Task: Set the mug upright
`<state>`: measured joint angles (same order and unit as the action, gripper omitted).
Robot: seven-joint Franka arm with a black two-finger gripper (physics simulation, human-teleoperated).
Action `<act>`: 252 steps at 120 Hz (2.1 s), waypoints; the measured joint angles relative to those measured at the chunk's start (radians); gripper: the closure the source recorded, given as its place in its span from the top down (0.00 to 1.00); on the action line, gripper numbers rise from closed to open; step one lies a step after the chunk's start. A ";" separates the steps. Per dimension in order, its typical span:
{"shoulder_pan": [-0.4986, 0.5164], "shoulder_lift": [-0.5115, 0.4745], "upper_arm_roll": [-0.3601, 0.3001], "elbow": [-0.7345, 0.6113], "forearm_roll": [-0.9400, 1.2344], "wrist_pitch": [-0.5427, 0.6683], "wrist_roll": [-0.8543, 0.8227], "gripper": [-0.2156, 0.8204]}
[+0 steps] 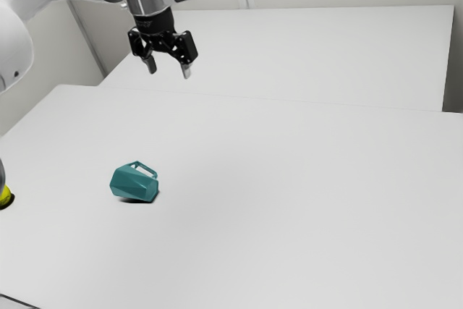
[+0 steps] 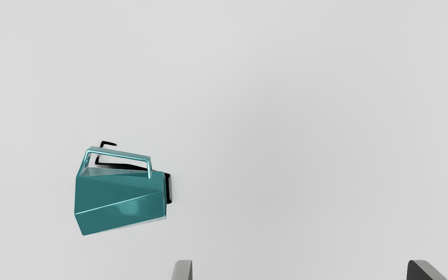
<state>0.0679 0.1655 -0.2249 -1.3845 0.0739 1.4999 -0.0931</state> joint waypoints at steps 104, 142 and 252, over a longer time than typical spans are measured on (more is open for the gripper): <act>0.288 -0.139 -0.003 -0.392 -0.318 0.153 0.170 0.79; 0.497 -0.050 -0.002 -0.446 -0.413 0.195 0.412 0.79; 0.706 0.272 0.002 -0.385 -0.556 0.170 0.831 0.79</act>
<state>0.7743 0.4373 -0.2233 -1.7700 -0.4822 1.6702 0.7374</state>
